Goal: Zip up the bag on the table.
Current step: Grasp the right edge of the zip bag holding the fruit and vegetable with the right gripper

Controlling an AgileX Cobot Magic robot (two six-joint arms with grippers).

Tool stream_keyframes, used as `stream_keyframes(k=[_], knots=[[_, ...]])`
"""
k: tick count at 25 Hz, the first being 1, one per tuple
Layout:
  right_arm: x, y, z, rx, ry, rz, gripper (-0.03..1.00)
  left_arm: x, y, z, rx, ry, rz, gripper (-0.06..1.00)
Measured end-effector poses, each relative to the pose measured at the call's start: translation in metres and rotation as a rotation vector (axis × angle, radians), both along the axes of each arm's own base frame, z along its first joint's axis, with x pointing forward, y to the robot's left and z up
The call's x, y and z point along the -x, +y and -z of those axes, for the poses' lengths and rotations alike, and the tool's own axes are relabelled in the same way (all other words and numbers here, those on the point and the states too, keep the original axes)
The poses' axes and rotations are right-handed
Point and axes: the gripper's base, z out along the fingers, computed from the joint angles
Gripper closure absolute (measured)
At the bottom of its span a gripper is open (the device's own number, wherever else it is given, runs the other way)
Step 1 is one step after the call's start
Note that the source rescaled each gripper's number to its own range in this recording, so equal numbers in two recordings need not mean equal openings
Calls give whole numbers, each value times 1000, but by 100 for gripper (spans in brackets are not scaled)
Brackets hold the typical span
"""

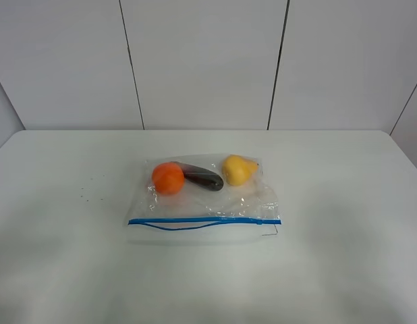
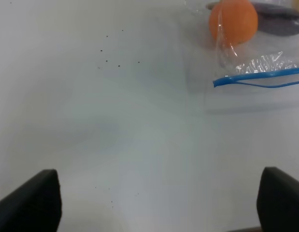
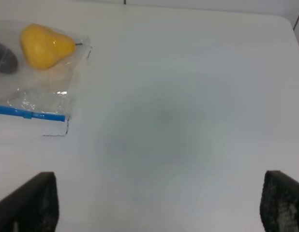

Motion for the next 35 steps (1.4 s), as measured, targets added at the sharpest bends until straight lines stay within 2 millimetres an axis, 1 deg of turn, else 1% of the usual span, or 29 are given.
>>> stream_keyframes(k=[12, 14, 16, 20, 22, 23, 25, 27, 28, 30, 32, 35], knots=[[-1, 0, -1, 0, 4, 0, -3, 0, 0, 0, 0, 0, 0, -6], [-5, 0, -8, 0, 20, 0, -3, 0, 0, 0, 0, 0, 0, -6], [-15, 0, -20, -5, 54, -2, -3, 0, 0, 0, 0, 0, 0, -6], [-55, 3, -46, -46, 191, -21, -3, 0, 0, 0, 1, 0, 0, -6], [-81, 6, -57, -86, 274, -37, -3, 0, 0, 0, 1, 0, 0, -6], [-93, 7, -59, -107, 311, -45, -3, 0, 0, 0, 1, 0, 0, -6], [-123, 9, -60, -140, 402, -51, -3, 0, 0, 0, 1, 0, 0, -6], [-150, 10, -52, -160, 494, -53, -3, 0, 0, 0, 1, 0, 0, -6], [-165, 10, -46, -170, 546, -51, -3, 0, 0, 0, 1, 0, 0, -6], [-193, 10, -25, -186, 648, -41, -3, 0, 0, 0, 1, 0, 0, -6], [-217, 10, -4, -197, 712, -33, -3, 0, 0, 0, 1, 0, 0, -6], [-247, 12, 29, -212, 788, -50, -3, 0, 0, 0, 1, 0, 0, -6]])
